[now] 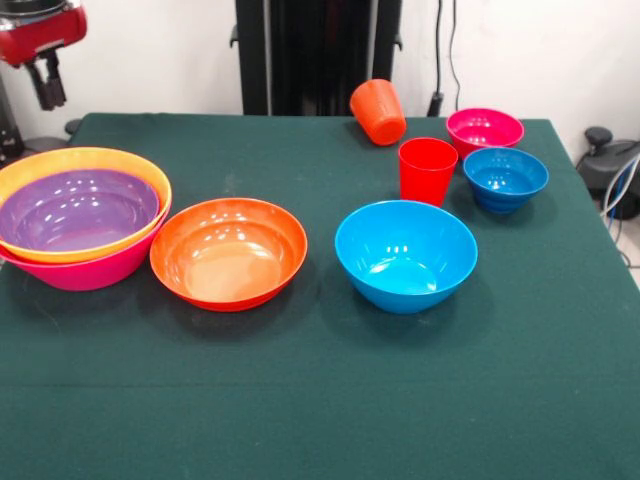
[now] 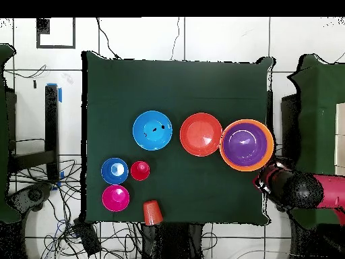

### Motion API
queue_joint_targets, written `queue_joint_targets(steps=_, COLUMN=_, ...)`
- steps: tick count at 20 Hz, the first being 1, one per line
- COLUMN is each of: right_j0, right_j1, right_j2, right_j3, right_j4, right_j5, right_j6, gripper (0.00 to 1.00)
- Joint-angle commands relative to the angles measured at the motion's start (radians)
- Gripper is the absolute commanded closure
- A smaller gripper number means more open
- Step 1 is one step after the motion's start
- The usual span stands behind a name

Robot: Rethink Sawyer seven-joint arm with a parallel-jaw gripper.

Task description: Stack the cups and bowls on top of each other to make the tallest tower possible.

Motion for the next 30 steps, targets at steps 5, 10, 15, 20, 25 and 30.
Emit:
queue_joint_targets(steps=5, right_j0=0.131, right_j1=-0.079, right_j2=-0.185, right_j3=0.194, right_j4=0.045, right_j5=-0.078, right_j6=0.337, gripper=1.0)
queue_joint_targets(steps=10, right_j0=0.132, right_j1=-0.03, right_j2=-0.211, right_j3=0.193, right_j4=0.063, right_j5=-0.073, right_j6=0.315, gripper=1.0)
queue_joint_targets(steps=15, right_j0=0.137, right_j1=0.092, right_j2=-0.291, right_j3=0.194, right_j4=-0.029, right_j5=-0.222, right_j6=0.406, gripper=1.0)
queue_joint_targets(steps=20, right_j0=0.207, right_j1=0.12, right_j2=-0.41, right_j3=0.194, right_j4=-0.048, right_j5=-0.325, right_j6=0.573, gripper=1.0)
queue_joint_targets(steps=25, right_j0=0.268, right_j1=0.223, right_j2=-0.527, right_j3=0.176, right_j4=-0.035, right_j5=-0.446, right_j6=0.696, gripper=1.0)
queue_joint_targets(steps=30, right_j0=0.328, right_j1=0.316, right_j2=-0.626, right_j3=0.183, right_j4=-0.002, right_j5=-0.615, right_j6=0.821, gripper=1.0)
